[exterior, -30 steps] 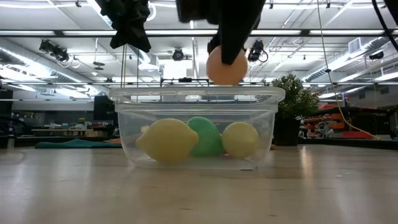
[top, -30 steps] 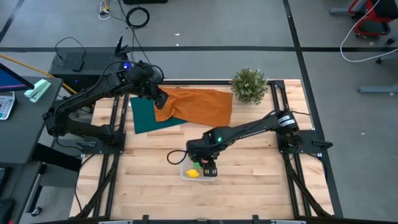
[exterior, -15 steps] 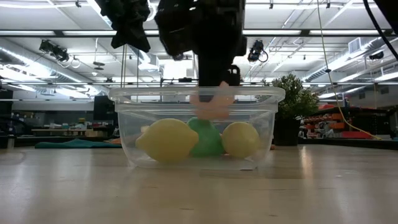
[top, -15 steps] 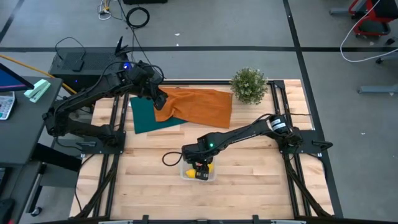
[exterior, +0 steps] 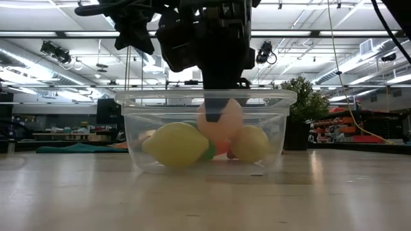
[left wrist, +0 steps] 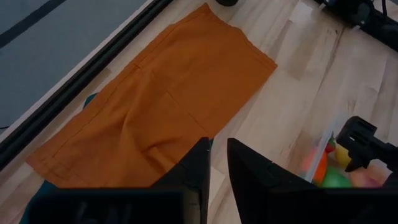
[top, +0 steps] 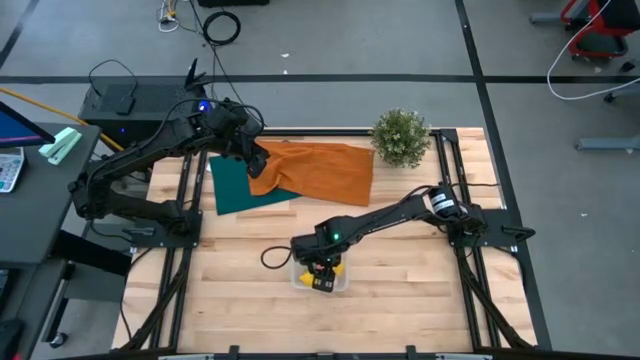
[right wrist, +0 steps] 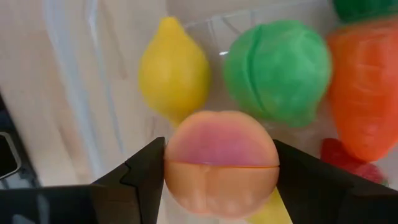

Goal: Pick and placing Produce into tupperware
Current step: Put the pink peach into the transparent container

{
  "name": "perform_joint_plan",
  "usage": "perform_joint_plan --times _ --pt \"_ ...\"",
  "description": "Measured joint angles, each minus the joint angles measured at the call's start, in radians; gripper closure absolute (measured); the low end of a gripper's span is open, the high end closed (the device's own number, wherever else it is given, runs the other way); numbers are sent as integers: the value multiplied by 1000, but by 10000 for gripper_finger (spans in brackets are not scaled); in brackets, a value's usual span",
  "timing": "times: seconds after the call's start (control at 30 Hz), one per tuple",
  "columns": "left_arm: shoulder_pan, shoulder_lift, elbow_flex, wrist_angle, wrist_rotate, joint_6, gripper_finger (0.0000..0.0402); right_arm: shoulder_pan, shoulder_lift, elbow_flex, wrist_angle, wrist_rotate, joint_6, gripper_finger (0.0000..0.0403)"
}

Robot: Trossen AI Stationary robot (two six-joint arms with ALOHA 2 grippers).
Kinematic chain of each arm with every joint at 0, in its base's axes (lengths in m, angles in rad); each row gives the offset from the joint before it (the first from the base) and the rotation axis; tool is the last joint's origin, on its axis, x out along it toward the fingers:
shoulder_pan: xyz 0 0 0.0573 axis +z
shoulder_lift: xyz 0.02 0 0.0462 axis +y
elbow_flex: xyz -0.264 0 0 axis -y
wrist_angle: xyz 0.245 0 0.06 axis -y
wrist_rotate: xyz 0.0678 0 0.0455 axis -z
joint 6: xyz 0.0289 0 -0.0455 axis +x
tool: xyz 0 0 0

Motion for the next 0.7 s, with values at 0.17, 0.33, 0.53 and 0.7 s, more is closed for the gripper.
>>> perform_joint_plan --times 0.17,0.33,0.53,0.7 --pt "0 0 0 0 0 0 346 2 0 0 -1 -33 -2 168" --pt "0 0 0 0 0 -1 341 1 0 0 -2 -33 3 151" --pt "0 0 0 0 0 -1 340 3 0 0 -4 -47 4 145" --pt "0 0 0 0 0 -4 347 2 0 0 -7 -48 5 144"
